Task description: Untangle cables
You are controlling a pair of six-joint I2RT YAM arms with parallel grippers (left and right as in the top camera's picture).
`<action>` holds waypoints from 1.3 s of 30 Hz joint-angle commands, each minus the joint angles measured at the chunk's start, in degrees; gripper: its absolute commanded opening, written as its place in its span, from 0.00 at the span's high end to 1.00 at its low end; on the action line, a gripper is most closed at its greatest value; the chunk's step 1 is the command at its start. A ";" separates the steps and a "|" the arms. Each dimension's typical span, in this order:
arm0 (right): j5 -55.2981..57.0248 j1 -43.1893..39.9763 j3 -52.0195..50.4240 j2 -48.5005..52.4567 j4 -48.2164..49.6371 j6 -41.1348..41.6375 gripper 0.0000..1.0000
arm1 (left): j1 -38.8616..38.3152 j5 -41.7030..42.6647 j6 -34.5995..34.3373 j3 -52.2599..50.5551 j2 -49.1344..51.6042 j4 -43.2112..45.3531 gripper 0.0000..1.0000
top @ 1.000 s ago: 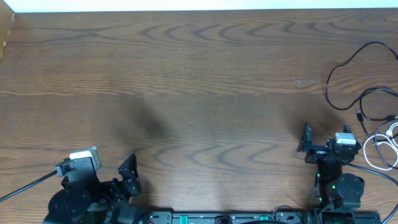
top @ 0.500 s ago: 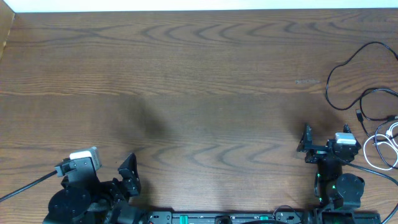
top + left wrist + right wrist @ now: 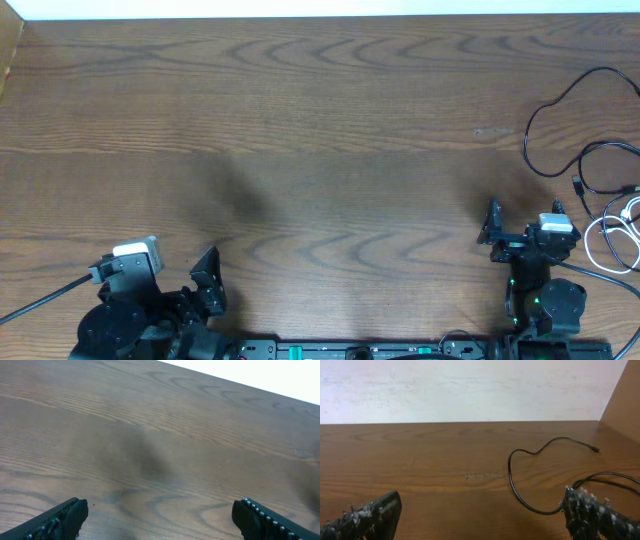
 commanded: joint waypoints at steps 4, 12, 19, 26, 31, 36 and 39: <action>0.28 -0.28 -0.07 -0.42 -0.24 -0.83 0.01 | 9.33 -1.14 0.90 -5.29 -0.17 3.63 0.03; 0.28 -0.28 -0.07 -0.42 -0.24 -0.83 0.01 | 15.67 -0.66 0.87 -23.12 -9.73 20.11 0.03; 0.28 -0.28 -0.07 -0.42 -0.24 -0.83 0.01 | 16.17 -0.26 0.90 -42.58 -19.47 40.96 0.03; 0.28 -0.28 -0.07 -0.42 -0.24 -0.83 0.01 | 16.28 -0.28 0.94 -55.17 -22.67 60.19 0.03; 0.28 -0.28 -0.07 -0.42 -0.24 -0.83 0.01 | 16.28 0.04 3.87 -61.37 -22.67 71.06 0.03; 0.28 -0.28 -0.07 -0.42 -0.24 -0.83 0.01 | 16.28 4.63 13.84 -61.37 -22.67 69.83 0.03; 0.28 -0.28 -0.07 -0.42 -0.24 -0.83 0.01 | 16.28 7.41 13.75 -61.37 -22.67 63.08 0.03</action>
